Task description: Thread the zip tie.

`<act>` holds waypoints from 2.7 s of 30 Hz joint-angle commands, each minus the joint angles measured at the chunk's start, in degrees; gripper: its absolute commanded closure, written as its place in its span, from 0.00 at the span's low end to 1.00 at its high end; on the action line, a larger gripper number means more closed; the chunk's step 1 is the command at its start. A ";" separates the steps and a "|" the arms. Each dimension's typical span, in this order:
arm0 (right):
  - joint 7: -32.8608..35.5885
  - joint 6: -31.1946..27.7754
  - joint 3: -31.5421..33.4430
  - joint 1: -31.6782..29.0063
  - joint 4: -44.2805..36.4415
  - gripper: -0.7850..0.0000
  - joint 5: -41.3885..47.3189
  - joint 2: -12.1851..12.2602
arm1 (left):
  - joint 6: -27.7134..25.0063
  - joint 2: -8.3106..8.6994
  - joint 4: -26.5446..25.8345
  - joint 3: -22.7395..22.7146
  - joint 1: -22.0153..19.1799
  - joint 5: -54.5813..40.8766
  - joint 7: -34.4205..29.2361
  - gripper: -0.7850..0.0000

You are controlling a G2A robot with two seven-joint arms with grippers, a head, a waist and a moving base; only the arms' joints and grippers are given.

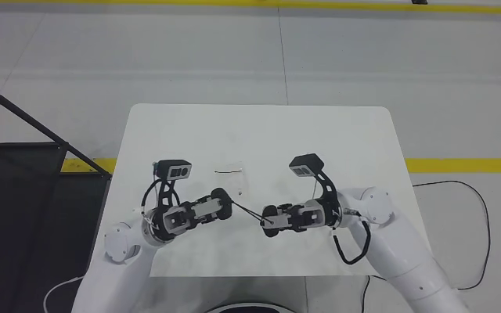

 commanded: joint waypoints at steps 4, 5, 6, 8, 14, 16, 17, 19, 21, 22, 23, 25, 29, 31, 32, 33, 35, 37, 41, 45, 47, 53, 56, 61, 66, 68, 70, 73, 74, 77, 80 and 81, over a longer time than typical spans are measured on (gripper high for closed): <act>0.08 0.08 0.06 0.01 0.17 1.00 -0.06 -0.14 | -0.13 0.08 0.15 0.27 -0.19 0.47 0.46 0.73; 0.15 0.15 0.08 0.03 0.19 1.00 -0.11 -0.16 | -0.15 0.10 0.15 0.32 -0.21 0.58 0.48 0.74; 0.17 0.17 0.10 0.04 0.21 1.00 -0.11 -0.19 | -0.19 0.12 0.16 0.34 -0.24 0.65 0.53 0.75; 0.25 0.25 0.13 0.03 0.22 1.00 -0.21 -0.23 | -0.30 0.15 0.17 0.40 -0.25 0.75 0.68 0.77; 0.41 0.41 0.25 -0.02 0.23 1.00 -0.44 -0.35 | -0.46 0.27 0.13 0.52 -0.27 0.85 0.95 0.80; 0.52 0.52 0.25 -0.04 0.16 1.00 -0.55 -0.39 | -0.48 0.31 0.07 0.55 -0.25 0.79 1.14 0.78; 0.54 0.54 0.27 -0.06 0.16 1.00 -0.56 -0.41 | -0.46 0.32 0.04 0.56 -0.27 0.73 1.25 0.77; 0.62 0.62 0.30 -0.08 0.14 1.00 -0.69 -0.44 | -0.36 0.35 0.03 0.57 -0.29 0.53 1.55 0.74; 0.69 0.70 0.33 -0.09 0.12 1.00 -0.83 -0.47 | -0.26 0.39 -0.02 0.58 -0.35 0.49 1.72 0.73; 0.71 0.71 0.34 -0.11 0.11 1.00 -0.85 -0.49 | -0.24 0.41 -0.04 0.60 -0.36 0.49 1.76 0.73; 0.71 0.71 0.35 -0.13 0.10 1.00 -0.87 -0.51 | -0.24 0.42 -0.03 0.61 -0.37 0.49 1.78 0.74; 0.78 0.79 0.38 -0.14 0.10 1.00 -1.00 -0.53 | -0.22 0.46 0.00 0.65 -0.40 0.51 1.85 0.74; 0.92 0.92 0.42 -0.17 0.08 1.00 -1.27 -0.58 | -0.11 0.53 0.05 0.82 -0.55 0.83 1.98 0.80; 0.95 0.95 0.46 -0.21 0.08 1.00 -1.31 -0.61 | -0.04 0.57 0.05 0.88 -0.62 1.01 2.05 0.88; 0.96 0.96 0.48 -0.23 0.06 1.00 -1.32 -0.62 | -0.04 0.59 0.04 0.91 -0.63 1.02 2.09 1.00; 0.97 0.97 0.51 -0.25 0.06 1.00 -1.34 -0.63 | -0.13 0.60 0.02 0.95 -0.65 0.99 2.08 1.00; 1.01 1.01 0.58 -0.29 0.04 1.00 -1.35 -0.64 | -0.19 0.64 0.05 1.00 -0.69 1.05 2.01 1.00; 1.00 1.00 0.66 -0.39 -0.04 1.00 -1.44 -0.65 | -0.22 0.67 0.06 1.04 -0.70 1.03 2.04 1.00; 0.76 0.76 1.29 -0.72 -0.57 1.00 -1.22 -0.59 | -0.49 0.74 0.02 1.08 -0.69 1.09 2.17 1.00; 0.36 0.36 2.79 -1.64 -2.13 1.00 -0.21 -0.32 | -1.20 0.78 0.02 0.93 -0.50 1.71 3.09 1.00; 0.17 0.17 3.75 -2.32 -3.05 1.00 0.50 -0.14 | -1.34 0.83 0.16 0.84 -0.47 1.63 3.18 1.00; 0.46 0.45 6.38 -4.40 -5.97 1.00 2.75 0.36 | -2.91 0.97 1.12 -0.34 0.16 1.64 4.43 1.00; 0.75 0.74 7.46 -5.27 -6.87 1.00 3.76 0.52 | -4.15 1.03 1.65 -1.14 0.66 1.94 5.46 1.00; 1.25 1.24 8.64 -6.06 -7.66 1.00 4.53 0.58 | -6.25 1.10 2.95 -2.31 1.31 3.09 7.61 1.00; 1.27 1.26 9.06 -6.49 -7.81 1.00 4.40 0.47 | -7.65 1.19 4.12 -2.81 1.79 3.77 8.26 1.00; 1.24 1.23 9.05 -6.50 -7.77 1.00 4.16 0.39 | -7.85 1.25 4.42 -2.96 1.87 3.51 8.11 1.00; 1.28 1.27 8.94 -6.47 -7.60 1.00 3.95 0.31 | -8.02 1.31 4.70 -3.06 1.96 3.19 7.82 1.00; 1.52 1.52 8.63 -6.27 -7.27 1.00 3.23 0.20 | -8.15 1.40 4.88 -3.12 2.03 3.00 7.46 1.00; 1.76 1.76 8.45 -6.17 -7.07 1.00 2.87 0.17 | -8.26 1.42 4.84 -3.10 2.06 3.02 7.32 1.00; 2.05 2.05 7.94 -5.69 -6.65 1.00 0.89 0.11 | -8.51 1.49 4.65 -2.99 2.18 3.21 7.03 0.60; 0.69 0.69 7.84 -5.40 -6.97 1.00 -2.31 0.08 | -8.92 1.49 4.32 -3.43 2.42 4.47 9.01 0.00; 0.21 0.21 7.84 -5.40 -7.34 1.00 -3.51 0.10 | -9.36 1.44 4.15 -3.68 2.61 5.20 10.70 0.00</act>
